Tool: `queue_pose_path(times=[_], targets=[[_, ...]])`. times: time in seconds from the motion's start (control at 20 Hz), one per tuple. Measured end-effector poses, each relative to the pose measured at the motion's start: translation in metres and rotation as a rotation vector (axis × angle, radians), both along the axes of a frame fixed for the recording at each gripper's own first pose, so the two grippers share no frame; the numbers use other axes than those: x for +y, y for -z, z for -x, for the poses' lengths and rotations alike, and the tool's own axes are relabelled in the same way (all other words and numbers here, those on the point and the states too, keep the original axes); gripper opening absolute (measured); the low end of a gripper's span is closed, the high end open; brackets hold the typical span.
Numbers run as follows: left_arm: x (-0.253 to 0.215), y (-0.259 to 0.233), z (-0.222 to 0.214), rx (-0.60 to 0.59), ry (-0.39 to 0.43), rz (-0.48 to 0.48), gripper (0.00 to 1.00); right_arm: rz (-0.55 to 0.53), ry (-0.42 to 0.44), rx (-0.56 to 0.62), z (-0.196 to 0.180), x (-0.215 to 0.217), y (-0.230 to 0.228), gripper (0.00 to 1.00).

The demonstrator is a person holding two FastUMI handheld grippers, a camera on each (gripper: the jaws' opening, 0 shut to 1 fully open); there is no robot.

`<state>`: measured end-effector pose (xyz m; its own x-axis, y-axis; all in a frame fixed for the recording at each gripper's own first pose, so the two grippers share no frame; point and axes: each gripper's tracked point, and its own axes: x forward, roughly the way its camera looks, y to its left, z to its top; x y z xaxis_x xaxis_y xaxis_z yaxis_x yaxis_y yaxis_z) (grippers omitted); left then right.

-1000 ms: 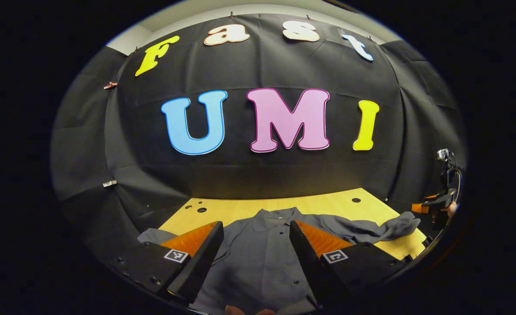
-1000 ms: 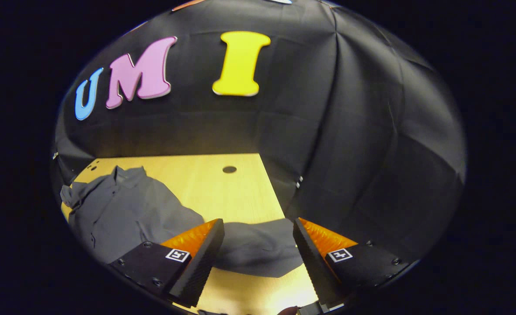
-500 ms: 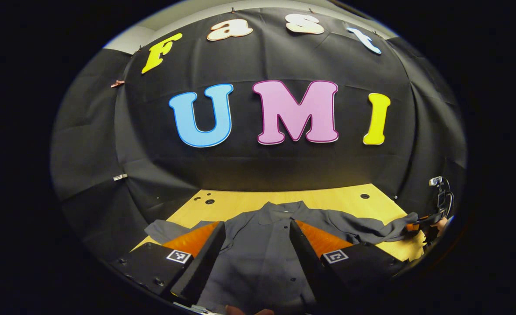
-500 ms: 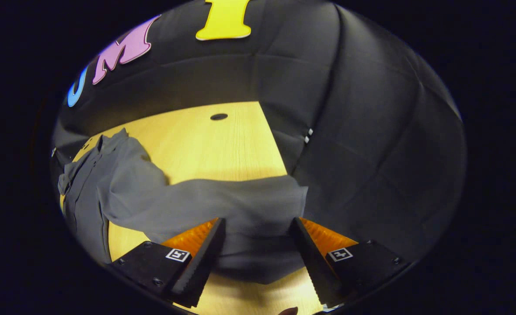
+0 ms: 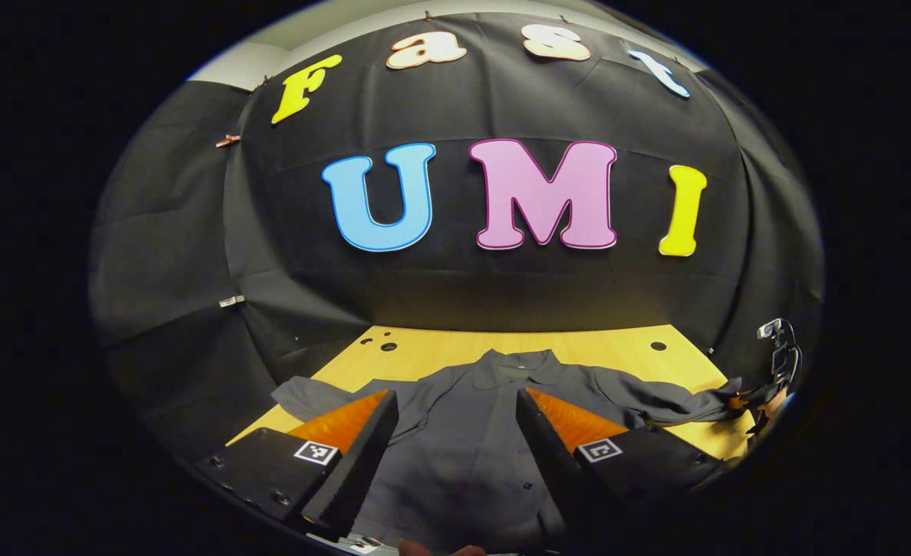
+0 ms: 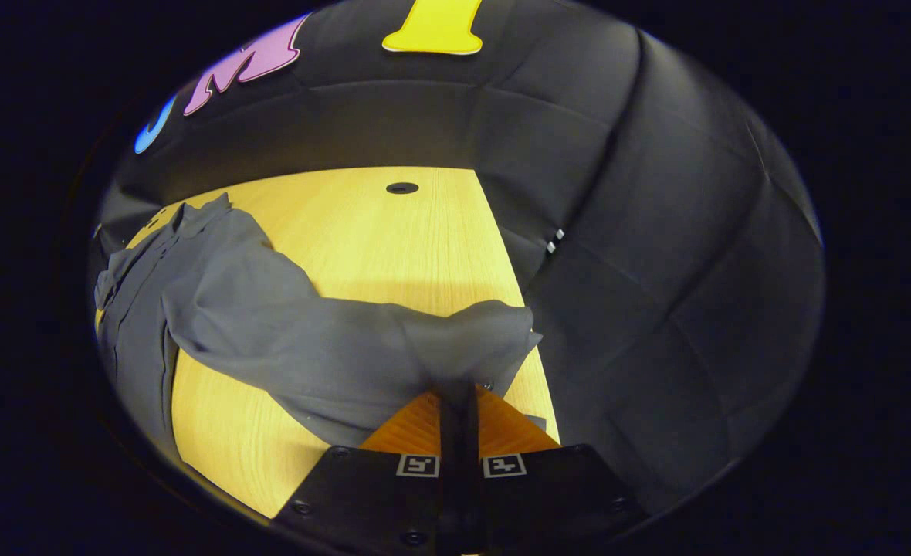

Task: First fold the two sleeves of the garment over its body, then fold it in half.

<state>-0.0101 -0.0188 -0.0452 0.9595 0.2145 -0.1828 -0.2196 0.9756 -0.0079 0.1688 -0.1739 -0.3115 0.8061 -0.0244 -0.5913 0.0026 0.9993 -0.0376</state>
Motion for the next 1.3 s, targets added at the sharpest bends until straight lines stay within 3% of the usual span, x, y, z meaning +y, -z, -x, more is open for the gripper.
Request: queue_pose_path(times=[0.25,0.55,0.8,1.15,1.3], targets=[[0.033,0.007,0.0,-0.013,0.044,0.036,0.97,0.105,0.057,-0.086,0.044,-0.001,-0.051,0.06],[0.084,0.002,-0.011,-0.059,0.113,0.054,0.97,0.162,0.153,-0.179,0.099,0.05,-0.106,0.06],[0.13,0.001,-0.02,-0.082,0.137,0.078,0.98,0.187,0.245,-0.221,0.121,0.064,-0.114,0.05],[0.156,-0.005,-0.015,-0.079,0.085,0.049,0.95,0.121,0.38,-0.207,0.115,0.007,-0.088,0.05],[0.157,-0.006,-0.01,-0.08,0.061,0.031,0.95,0.12,0.358,-0.236,0.134,0.035,-0.106,0.05]])
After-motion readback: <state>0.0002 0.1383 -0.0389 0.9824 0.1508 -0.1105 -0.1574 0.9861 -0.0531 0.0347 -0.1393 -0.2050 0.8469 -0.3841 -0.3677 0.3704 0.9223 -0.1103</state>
